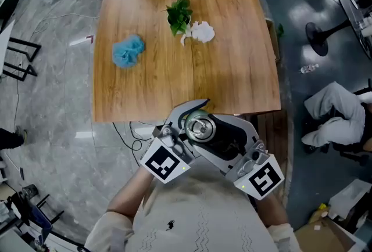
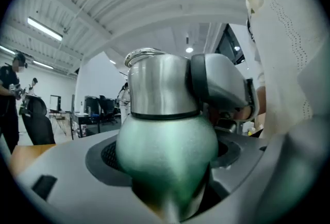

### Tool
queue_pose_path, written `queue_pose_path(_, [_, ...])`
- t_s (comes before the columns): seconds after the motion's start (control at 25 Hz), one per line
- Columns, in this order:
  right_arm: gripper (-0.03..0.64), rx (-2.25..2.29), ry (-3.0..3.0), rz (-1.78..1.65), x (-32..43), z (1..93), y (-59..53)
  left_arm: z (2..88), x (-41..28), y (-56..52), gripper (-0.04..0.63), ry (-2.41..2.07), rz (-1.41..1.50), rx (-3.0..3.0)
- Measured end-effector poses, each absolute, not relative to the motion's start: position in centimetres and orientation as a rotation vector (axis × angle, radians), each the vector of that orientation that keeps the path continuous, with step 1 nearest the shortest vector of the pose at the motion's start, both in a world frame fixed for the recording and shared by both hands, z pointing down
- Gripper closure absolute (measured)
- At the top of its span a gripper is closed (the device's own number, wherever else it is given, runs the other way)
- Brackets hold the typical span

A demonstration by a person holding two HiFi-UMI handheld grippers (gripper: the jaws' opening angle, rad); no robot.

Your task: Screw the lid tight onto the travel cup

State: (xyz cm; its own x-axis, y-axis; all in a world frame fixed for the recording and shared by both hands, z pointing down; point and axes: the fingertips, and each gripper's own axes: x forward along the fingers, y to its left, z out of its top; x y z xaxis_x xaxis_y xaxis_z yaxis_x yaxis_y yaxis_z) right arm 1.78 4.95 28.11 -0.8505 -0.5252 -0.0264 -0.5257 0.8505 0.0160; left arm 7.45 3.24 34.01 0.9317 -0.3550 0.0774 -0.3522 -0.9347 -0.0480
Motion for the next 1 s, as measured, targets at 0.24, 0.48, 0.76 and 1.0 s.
queue_pose_path(0.24, [0.372, -0.607, 3.112, -0.047, 3.0, 29.2, 6.3, 34.5, 8.1, 5.4, 0.190, 0.281, -0.159, -3.116])
queue_pose_path(0.48, [0.339, -0.079, 3.250, 0.036, 2.8, 27.7, 8.5, 33.6, 8.6, 8.5, 0.190, -0.073, -0.176, -3.106])
queue_pose_path(0.76, [0.371, -0.562, 3.047, 0.087, 2.4, 27.1, 5.3, 32.7, 8.4, 4.2, 0.190, 0.360, -0.110, -3.077])
queue_pose_path(1.0, [0.374, -0.945, 2.938, -0.053, 2.1, 28.2, 3.8, 33.8, 7.3, 1.7, 0.190, 0.654, -0.176, -3.019])
